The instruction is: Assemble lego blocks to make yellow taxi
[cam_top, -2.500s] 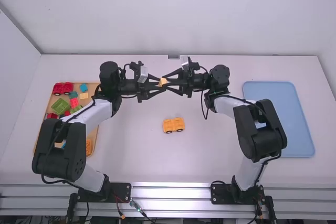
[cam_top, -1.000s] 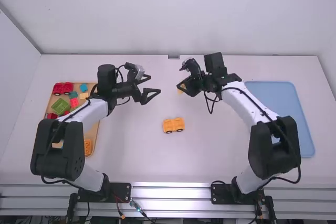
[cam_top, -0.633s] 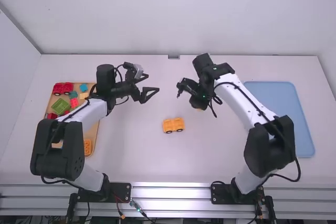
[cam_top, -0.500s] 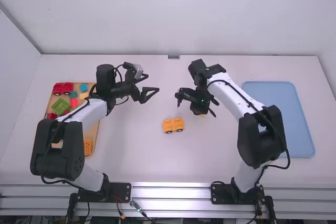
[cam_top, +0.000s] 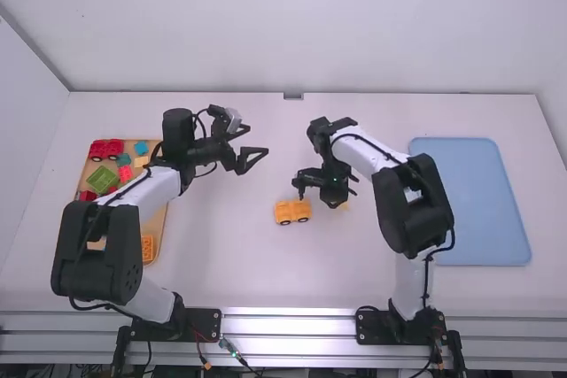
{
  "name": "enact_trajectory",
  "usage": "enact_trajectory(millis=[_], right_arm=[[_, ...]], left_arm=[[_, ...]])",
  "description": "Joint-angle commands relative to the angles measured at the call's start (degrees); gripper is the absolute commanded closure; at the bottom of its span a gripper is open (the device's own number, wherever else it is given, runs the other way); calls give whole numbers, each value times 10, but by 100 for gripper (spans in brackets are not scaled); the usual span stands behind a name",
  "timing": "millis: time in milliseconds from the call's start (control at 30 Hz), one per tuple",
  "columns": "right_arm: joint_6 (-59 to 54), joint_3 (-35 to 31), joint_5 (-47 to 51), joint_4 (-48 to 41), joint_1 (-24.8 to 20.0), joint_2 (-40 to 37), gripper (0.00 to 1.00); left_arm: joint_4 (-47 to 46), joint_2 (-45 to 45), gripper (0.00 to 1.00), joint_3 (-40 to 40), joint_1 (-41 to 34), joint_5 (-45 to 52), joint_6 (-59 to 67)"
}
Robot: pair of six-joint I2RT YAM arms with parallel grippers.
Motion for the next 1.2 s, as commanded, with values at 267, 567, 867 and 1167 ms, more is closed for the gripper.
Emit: enact_trajectory(millis=[267,567,867,1167], right_arm=[[-9,-57,-3,68,12,12,100],[-7,-87,-1,118,32,12,85],[-3,-78,3,126,33,12,1],[-9,-30,-86,85,9,-43,1]], left_arm=[[0,-12,1,-4,3,-1,6],[-3,-12,1,-4,3,-1,5],[-11,-12,1,-4,3,0,6],[-59,-12,1,-4,3,42,87]])
